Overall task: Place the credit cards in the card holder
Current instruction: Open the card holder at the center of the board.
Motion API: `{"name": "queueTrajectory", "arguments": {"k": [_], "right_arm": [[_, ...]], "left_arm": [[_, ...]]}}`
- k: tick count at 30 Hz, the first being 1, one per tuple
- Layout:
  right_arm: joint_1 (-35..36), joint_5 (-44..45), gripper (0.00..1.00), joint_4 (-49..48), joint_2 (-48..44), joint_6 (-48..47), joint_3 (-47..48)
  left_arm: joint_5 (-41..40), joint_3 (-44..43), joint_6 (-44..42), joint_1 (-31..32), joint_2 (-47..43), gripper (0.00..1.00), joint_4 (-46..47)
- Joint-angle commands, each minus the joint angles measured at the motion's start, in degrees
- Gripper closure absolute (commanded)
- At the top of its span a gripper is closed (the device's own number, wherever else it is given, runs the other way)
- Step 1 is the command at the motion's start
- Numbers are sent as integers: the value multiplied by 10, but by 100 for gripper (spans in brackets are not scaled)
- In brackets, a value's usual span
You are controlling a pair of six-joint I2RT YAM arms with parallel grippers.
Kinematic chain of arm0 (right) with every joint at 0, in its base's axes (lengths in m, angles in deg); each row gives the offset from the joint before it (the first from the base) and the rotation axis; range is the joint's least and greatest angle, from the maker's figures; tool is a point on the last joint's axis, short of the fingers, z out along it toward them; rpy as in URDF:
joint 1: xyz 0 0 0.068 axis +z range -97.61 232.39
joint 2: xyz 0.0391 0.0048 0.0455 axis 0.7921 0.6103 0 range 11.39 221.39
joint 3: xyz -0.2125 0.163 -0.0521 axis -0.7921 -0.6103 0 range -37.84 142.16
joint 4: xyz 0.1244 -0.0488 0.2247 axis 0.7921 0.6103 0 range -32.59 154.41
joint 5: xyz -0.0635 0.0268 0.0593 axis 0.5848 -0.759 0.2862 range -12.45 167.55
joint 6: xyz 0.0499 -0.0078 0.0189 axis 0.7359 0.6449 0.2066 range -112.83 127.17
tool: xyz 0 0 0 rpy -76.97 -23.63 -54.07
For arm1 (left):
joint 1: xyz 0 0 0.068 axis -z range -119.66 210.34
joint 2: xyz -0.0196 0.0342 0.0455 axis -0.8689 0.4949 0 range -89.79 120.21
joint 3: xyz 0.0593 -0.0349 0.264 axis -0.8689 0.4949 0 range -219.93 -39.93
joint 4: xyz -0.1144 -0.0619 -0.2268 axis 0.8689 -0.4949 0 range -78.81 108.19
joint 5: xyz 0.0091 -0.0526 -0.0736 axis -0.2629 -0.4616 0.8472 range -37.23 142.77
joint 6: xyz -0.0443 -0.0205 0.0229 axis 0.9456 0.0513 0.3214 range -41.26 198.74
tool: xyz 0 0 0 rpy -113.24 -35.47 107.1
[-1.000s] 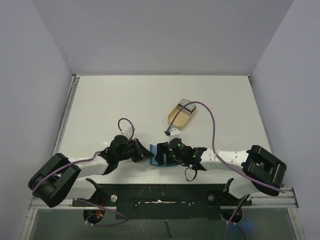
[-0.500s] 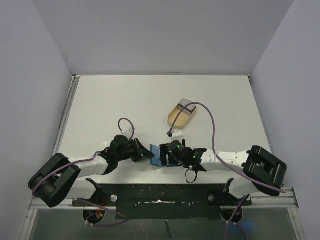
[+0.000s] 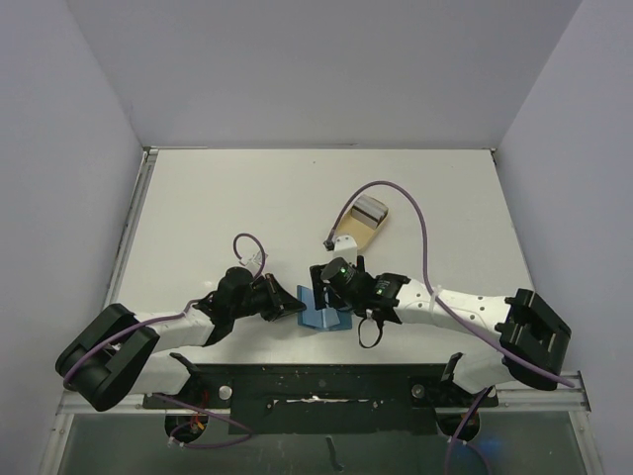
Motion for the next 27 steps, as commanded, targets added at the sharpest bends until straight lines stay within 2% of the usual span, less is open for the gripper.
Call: {"name": "queueTrajectory", "arguments": {"k": [1, 5, 10, 13, 19, 25, 27], "right_arm": [[10, 8, 30, -8, -4, -18, 20], [11, -5, 35, -32, 8, -25, 18], [11, 16, 30, -20, 34, -21, 21], [14, 3, 37, -32, 23, -32, 19], [15, -13, 67, -61, 19, -43, 8], [13, -26, 70, -84, 41, -48, -5], [11, -20, 70, -85, 52, -46, -11]], "left_arm": [[-2, -12, -6, 4, -17, 100, 23], [-1, -9, -1, 3, -22, 100, 28], [-2, -10, -1, 4, -23, 100, 27], [-3, -8, -2, 4, -22, 100, 26], [-15, -8, -4, 4, -17, 100, 22], [-13, -7, -4, 4, -13, 100, 23], [-15, -4, -4, 3, -18, 96, 17]]}}
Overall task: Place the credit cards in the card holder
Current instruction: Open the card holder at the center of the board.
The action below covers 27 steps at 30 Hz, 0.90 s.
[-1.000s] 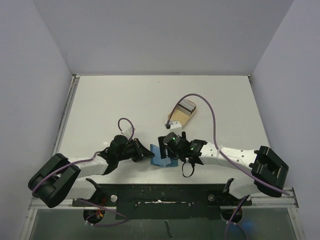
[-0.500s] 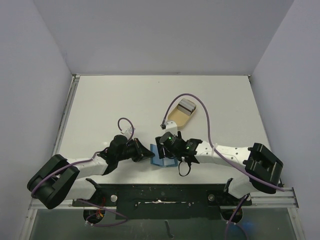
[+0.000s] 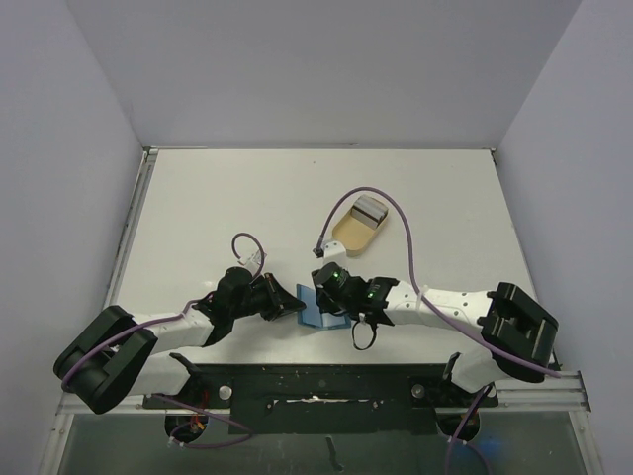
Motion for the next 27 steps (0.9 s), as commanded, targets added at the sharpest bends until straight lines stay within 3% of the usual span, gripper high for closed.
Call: {"name": "queueTrajectory", "arguments": {"k": [1, 7, 15, 21, 27], "right_arm": [[-4, 4, 70, -35, 19, -4, -12], [-10, 7, 70, -37, 29, 13, -41], [-12, 28, 70, -30, 38, 28, -70], [-10, 29, 71, -36, 41, 42, -86], [1, 42, 66, -3, -4, 6, -48]], "left_arm": [[-6, -4, -5, 2, -13, 94, 15], [-23, -10, -23, -3, -24, 80, -46], [-63, -30, -60, -5, -47, 77, -120], [-73, -39, -84, -6, -46, 100, -152], [-72, -37, -85, -6, -67, 100, -145]]}}
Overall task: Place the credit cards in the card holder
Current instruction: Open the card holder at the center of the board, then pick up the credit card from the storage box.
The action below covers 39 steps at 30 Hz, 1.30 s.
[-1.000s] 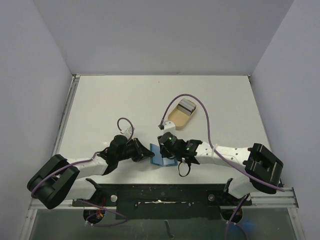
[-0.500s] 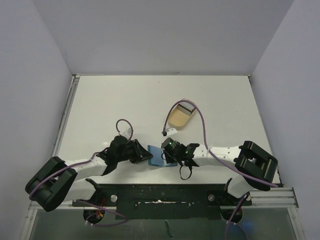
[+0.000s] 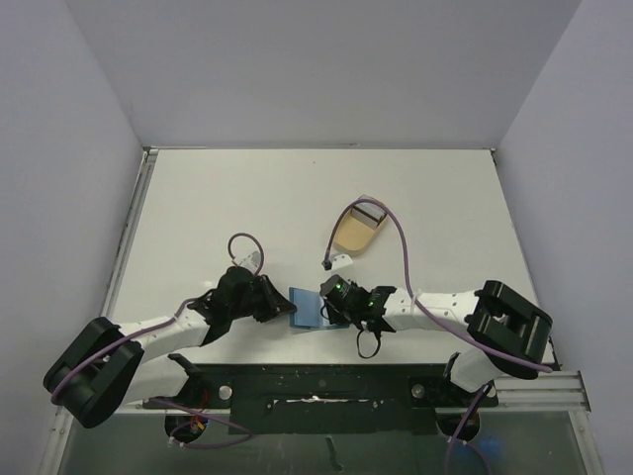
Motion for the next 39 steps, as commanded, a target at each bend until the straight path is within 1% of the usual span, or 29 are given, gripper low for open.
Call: {"name": "queueTrajectory", "arguments": {"k": [1, 5, 8, 10, 13, 15, 18, 22, 25, 28, 32, 36, 39], "right_arm": [[6, 24, 65, 36, -45, -29, 28], [-2, 27, 61, 42, -76, -68, 58], [-22, 5, 58, 25, -96, -129, 77], [-45, -6, 56, 8, -108, -181, 87], [-102, -66, 53, -6, -112, -249, 114], [-149, -84, 49, 2, -93, -283, 145], [-192, -80, 42, 20, -49, -337, 197], [-246, -85, 38, 37, 19, -394, 268], [-278, -85, 33, 42, 63, -427, 311], [-293, -56, 27, 24, 94, -475, 332], [-321, -54, 26, 7, 136, -519, 354], [-330, -47, 26, 24, 177, -554, 389], [-335, -59, 26, 11, 190, -572, 390]], "left_arm": [[-10, -16, -19, -5, -27, 100, 2], [2, -15, -18, -4, -33, 100, 18], [12, -16, -14, -4, -29, 100, 26], [19, -18, -13, -5, -24, 100, 30], [28, -23, -14, -4, -16, 100, 31], [33, -25, -14, -4, -14, 100, 32], [37, -24, -14, -5, -18, 100, 32], [45, -27, -21, -5, -19, 100, 26], [49, -30, -28, -6, -21, 100, 12], [52, -25, -27, -6, -29, 100, 12], [49, -20, -24, -7, -38, 100, 12], [53, -18, -23, -8, -43, 100, 12], [50, -16, -21, -8, -50, 100, 11]]}}
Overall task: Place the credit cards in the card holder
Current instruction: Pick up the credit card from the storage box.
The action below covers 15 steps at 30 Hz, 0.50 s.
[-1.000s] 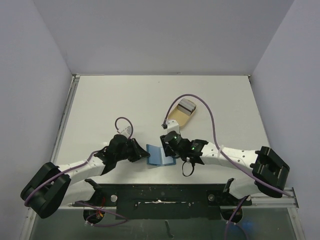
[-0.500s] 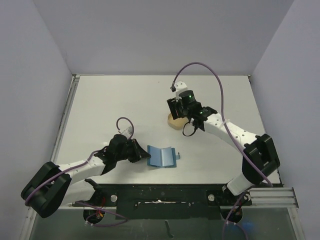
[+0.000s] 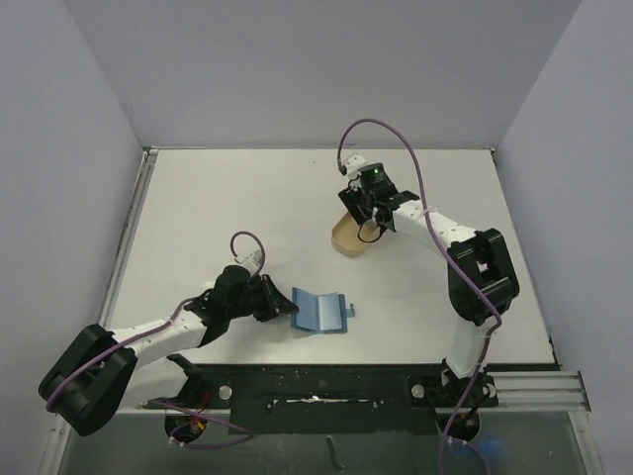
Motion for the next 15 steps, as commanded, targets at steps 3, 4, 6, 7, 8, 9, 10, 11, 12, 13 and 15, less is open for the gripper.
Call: {"name": "queueTrajectory", "arguments": {"k": [3, 4, 6, 7, 8, 9, 10, 11, 12, 13, 15], "right_arm": [[-7, -2, 26, -33, 13, -64, 30], [-6, 1, 26, -34, 19, -66, 32], [-6, 8, 26, -33, 30, -70, 36], [-6, 10, 26, -33, 34, -73, 36], [-6, 10, 26, -34, 38, -75, 36], [-6, 12, 27, -34, 42, -76, 37], [-6, 13, 27, -34, 45, -77, 38], [-6, 12, 27, -34, 47, -77, 39], [-6, 9, 27, -36, 48, -77, 40], [-6, 3, 26, -39, 49, -76, 39], [-6, 9, 26, -49, 52, -77, 35]], "left_arm": [[4, -9, -5, -5, -27, 100, 14], [2, -6, -2, -5, -29, 100, 14], [1, -3, 0, -6, -32, 100, 16], [1, -2, 1, -6, -33, 100, 16], [1, -2, 1, -6, -36, 100, 15], [1, -2, 2, -6, -38, 100, 14], [1, -2, 2, -6, -40, 100, 12], [-1, -2, 2, -6, -42, 100, 10], [-2, -2, 1, -6, -44, 100, 8], [-2, -1, 1, -6, -46, 100, 7], [-2, 1, 2, -6, -46, 100, 7]]}}
